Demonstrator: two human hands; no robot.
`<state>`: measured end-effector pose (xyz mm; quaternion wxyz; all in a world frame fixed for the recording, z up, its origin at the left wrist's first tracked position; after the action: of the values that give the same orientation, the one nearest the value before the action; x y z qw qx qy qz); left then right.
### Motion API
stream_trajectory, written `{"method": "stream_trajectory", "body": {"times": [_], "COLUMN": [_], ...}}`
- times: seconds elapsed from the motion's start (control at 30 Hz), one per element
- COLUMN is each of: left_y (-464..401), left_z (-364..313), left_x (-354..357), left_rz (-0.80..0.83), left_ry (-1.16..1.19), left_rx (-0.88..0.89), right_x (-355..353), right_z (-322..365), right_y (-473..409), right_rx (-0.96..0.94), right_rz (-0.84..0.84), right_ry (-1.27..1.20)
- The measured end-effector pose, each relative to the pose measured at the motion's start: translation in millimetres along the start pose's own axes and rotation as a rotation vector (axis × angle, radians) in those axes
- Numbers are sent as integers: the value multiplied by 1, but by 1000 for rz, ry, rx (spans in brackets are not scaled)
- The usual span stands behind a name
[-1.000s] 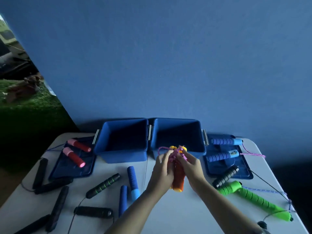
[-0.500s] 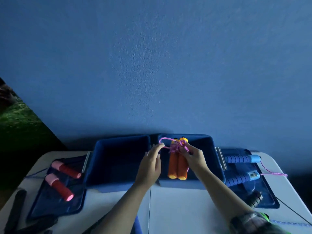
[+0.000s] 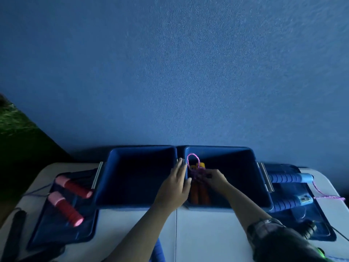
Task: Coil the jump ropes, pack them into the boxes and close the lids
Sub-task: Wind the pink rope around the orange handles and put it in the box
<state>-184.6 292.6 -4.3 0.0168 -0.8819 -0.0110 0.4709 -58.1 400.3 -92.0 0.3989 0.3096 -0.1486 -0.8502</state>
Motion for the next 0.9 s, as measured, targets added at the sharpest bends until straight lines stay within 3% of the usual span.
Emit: {"method": "stream_trajectory", "body": {"times": [0.23, 0.4, 0.63, 0.73, 0.9], "left_y": [-2, -4, 4, 11, 22], "left_z": [-4, -12, -17, -23, -30], "left_x": [1, -7, 1, 1, 1], "left_rz": [20, 41, 92, 90, 56], "left_ry": [-64, -251, -339, -392, -422], "left_rx": [-35, -77, -176, -179, -176], "right_x": [11, 0, 8, 8, -7], "right_z": [16, 30, 46, 44, 42], "right_y": [9, 28, 60, 70, 87], "right_rx": [114, 79, -73, -42, -12], "right_rz": [98, 20, 68, 88, -75], "right_ry": [355, 366, 428, 442, 377]}}
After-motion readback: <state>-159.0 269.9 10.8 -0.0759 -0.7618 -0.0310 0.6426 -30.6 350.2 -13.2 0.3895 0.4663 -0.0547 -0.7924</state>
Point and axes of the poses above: each hand's wrist, its own y-axis away from the middle knuckle, its own x-axis out of the palm, z = x × y, the point moved 9 cm from there along -y, towards the middle knuckle, and after that the axes turned 15 degrees about z, right-handed, at the moved point
